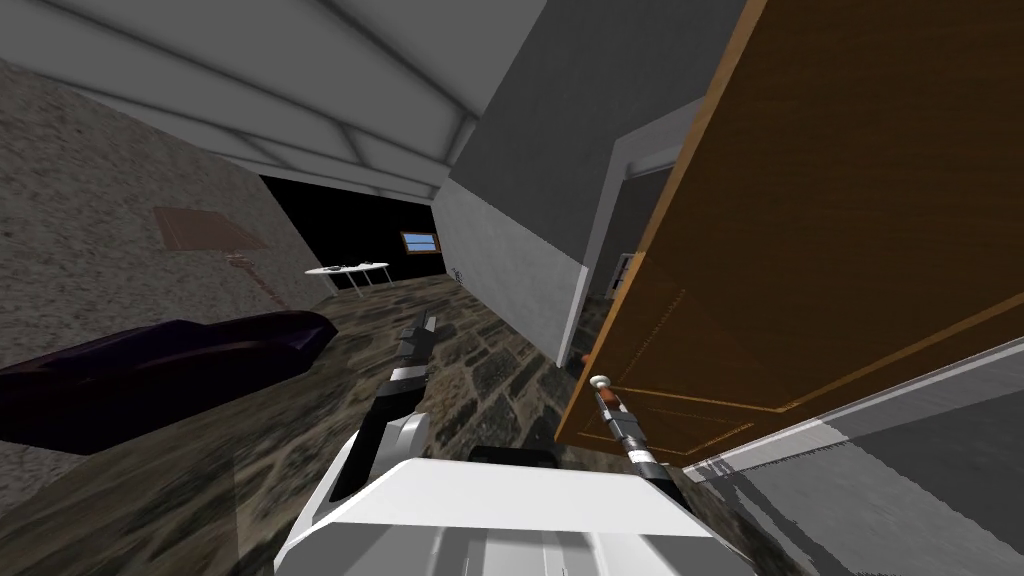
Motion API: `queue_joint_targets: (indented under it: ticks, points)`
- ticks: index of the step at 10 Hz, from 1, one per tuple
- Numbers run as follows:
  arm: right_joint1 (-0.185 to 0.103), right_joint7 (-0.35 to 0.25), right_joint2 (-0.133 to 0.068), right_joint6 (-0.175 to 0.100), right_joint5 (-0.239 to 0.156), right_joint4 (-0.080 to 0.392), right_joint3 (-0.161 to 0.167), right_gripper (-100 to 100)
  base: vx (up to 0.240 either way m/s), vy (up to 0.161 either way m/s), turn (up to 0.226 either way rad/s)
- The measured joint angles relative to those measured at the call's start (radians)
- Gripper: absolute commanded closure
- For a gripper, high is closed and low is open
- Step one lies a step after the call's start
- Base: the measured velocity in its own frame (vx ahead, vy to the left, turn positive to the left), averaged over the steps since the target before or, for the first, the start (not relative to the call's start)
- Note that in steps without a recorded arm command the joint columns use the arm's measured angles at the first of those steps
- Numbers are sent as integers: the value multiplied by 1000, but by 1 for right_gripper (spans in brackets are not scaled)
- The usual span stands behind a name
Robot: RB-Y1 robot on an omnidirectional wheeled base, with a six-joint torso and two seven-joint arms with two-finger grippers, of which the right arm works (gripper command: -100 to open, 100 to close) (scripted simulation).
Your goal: Pull the door open
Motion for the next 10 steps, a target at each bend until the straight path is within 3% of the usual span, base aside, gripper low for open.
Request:
queue_joint_targets:
  ticks: [6, 10]
  points:
    - [24, -41, -32, -48, 19, 7, 33, 100, -168, -48, 107]
    - [37, -77, -51, -105, 38, 38, 65, 100, -182, -53, 117]
